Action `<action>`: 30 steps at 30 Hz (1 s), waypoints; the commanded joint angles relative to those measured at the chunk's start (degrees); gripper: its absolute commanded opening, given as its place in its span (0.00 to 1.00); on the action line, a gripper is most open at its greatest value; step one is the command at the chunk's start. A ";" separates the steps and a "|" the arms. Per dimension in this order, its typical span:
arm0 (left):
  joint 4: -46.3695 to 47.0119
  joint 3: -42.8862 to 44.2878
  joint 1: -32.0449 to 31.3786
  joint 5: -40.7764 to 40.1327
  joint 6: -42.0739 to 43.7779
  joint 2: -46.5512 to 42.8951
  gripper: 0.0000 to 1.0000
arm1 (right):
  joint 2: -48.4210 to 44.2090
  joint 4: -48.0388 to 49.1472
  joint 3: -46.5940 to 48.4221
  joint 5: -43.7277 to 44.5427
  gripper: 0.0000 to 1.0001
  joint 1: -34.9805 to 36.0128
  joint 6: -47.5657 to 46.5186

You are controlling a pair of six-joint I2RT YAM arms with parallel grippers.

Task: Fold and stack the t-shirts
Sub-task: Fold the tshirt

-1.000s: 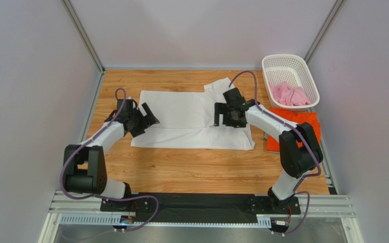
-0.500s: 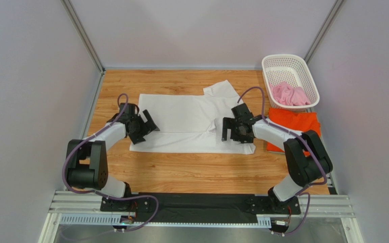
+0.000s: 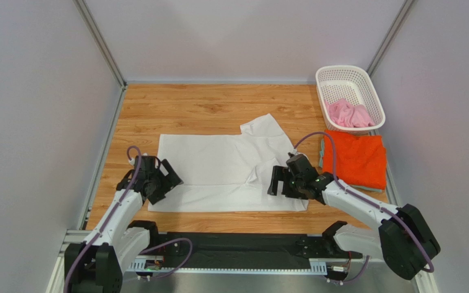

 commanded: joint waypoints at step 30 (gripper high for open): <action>-11.20 44.82 2.41 -11.64 4.05 34.27 1.00 | -9.66 -22.00 19.86 12.84 1.00 1.42 -6.91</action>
